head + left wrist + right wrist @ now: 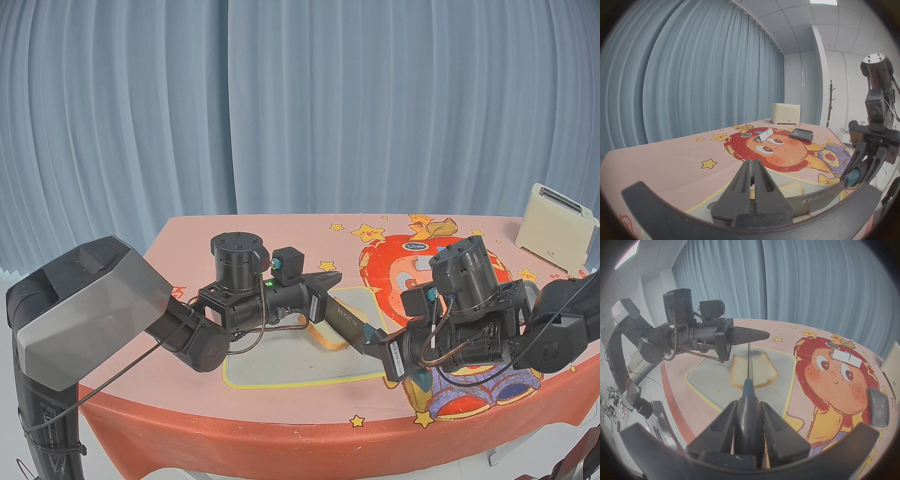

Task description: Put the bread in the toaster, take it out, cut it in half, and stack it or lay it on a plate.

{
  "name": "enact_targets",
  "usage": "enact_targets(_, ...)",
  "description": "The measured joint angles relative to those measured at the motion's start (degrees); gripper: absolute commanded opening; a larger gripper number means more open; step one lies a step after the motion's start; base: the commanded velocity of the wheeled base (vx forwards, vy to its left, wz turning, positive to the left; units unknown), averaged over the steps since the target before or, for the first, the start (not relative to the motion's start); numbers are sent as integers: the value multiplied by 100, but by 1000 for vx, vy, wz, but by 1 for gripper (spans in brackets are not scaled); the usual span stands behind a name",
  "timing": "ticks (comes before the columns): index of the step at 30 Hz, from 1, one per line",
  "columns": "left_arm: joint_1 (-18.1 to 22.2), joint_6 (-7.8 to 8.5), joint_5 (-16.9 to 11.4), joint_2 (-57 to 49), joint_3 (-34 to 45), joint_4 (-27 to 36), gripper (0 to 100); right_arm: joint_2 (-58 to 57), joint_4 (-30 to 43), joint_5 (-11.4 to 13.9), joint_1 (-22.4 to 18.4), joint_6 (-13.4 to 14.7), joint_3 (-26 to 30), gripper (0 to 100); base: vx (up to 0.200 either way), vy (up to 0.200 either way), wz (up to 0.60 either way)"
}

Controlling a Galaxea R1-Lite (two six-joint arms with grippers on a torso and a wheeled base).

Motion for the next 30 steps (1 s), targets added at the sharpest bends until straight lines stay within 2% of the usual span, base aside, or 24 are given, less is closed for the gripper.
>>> enact_targets(30, 0, 13, 5, 118, -91, -21, 0, 33, -38, 0, -9, -7, -7, 0, 0, 0, 0)
